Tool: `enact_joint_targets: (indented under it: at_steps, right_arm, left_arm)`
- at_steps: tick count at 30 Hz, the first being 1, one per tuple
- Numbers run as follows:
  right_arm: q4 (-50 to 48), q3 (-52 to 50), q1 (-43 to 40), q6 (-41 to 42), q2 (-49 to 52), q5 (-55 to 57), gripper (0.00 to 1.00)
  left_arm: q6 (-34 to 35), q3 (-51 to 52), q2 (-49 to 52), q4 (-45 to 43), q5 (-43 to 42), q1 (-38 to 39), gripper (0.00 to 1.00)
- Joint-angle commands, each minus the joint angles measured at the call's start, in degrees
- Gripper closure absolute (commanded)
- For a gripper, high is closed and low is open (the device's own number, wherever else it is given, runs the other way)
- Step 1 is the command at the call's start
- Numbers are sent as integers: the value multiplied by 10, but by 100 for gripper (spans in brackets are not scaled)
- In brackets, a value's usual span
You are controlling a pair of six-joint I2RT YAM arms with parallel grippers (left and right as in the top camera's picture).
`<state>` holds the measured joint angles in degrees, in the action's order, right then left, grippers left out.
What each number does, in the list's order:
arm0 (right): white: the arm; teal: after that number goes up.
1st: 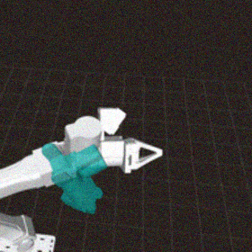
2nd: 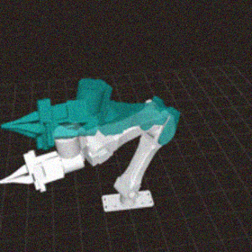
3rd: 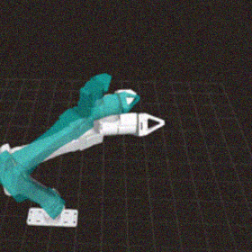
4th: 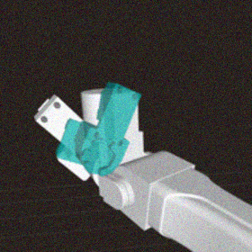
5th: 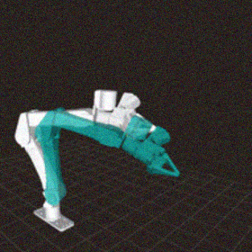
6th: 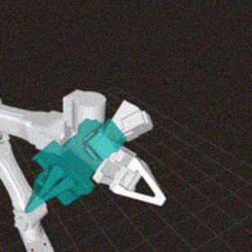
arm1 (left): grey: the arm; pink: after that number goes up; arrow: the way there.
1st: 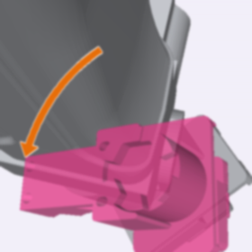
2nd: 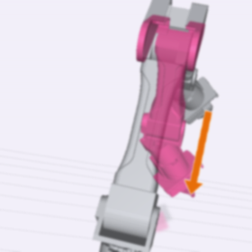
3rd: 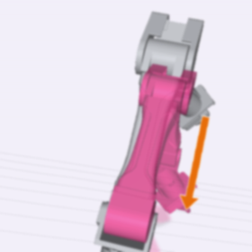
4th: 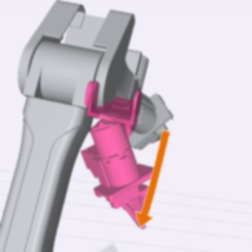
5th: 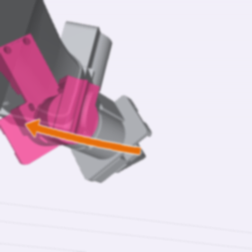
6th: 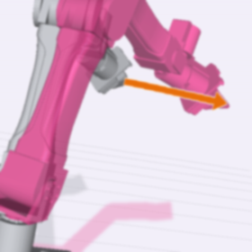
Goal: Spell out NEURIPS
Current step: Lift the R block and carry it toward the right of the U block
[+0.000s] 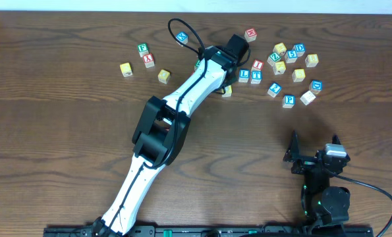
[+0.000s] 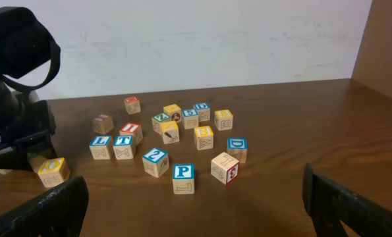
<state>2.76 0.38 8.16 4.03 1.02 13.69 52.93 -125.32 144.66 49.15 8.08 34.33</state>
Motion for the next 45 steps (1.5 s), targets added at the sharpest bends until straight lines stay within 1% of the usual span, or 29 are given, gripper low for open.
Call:
enact_joint_targets:
  at_steps: [1, 4, 9, 12, 14, 15, 20, 23, 26, 27, 30, 35, 37, 40, 42, 45]
  right_arm:
    - [2, -1, 1, -5, -1, 1, 1]
    - [2, -1, 1, -5, -1, 1, 1]
    - [2, -1, 1, -5, -1, 1, 1]
    - [2, -1, 1, -5, -1, 1, 1]
    - [2, -1, 1, -5, -1, 1, 1]
    - [2, -1, 1, -5, -1, 1, 1]
    - [2, -1, 1, -5, -1, 1, 1]
    - [2, -1, 1, -5, -1, 1, 1]
    - [2, -1, 1, -5, -1, 1, 1]
    - [2, -1, 1, -5, -1, 1, 1]
    - [2, -1, 1, -5, -1, 1, 1]
    - [2, -1, 1, -5, -1, 1, 1]
    - [2, -1, 1, -5, -1, 1, 1]
    - [2, -1, 1, -5, -1, 1, 1]
    - [2, -1, 1, -5, -1, 1, 1]
    - [2, -1, 1, -5, -1, 1, 1]
  left_arm:
    - [-61, 0, -14, 9, 7, -3, 74]
    - [-119, -8, -36, 9, 16, -3, 74]
    - [-252, -10, -98, 19, 16, -3, 73]
    - [-300, -10, -137, 50, 16, 0, 69]
    - [-316, -10, -163, 82, 15, 3, 69]
    - [-317, -10, -184, 115, 15, 5, 69]
    - [-316, -10, -234, 226, -4, 18, 69]
    - [-299, -9, -258, 273, 1, 30, 69]
    - [-290, -9, -285, 290, 8, 51, 76]
    - [-283, -8, -296, 291, 21, 60, 79]
    - [-242, 2, -339, 291, 101, 96, 80]
    - [-210, 56, -424, 286, 153, 158, 81]
    - [-193, 118, -473, 279, 175, 184, 81]
    - [-183, 222, -536, 243, 175, 206, 81]
    - [-183, 301, -579, 200, 169, 216, 81]
    - [-181, 413, -633, 104, 132, 218, 80]
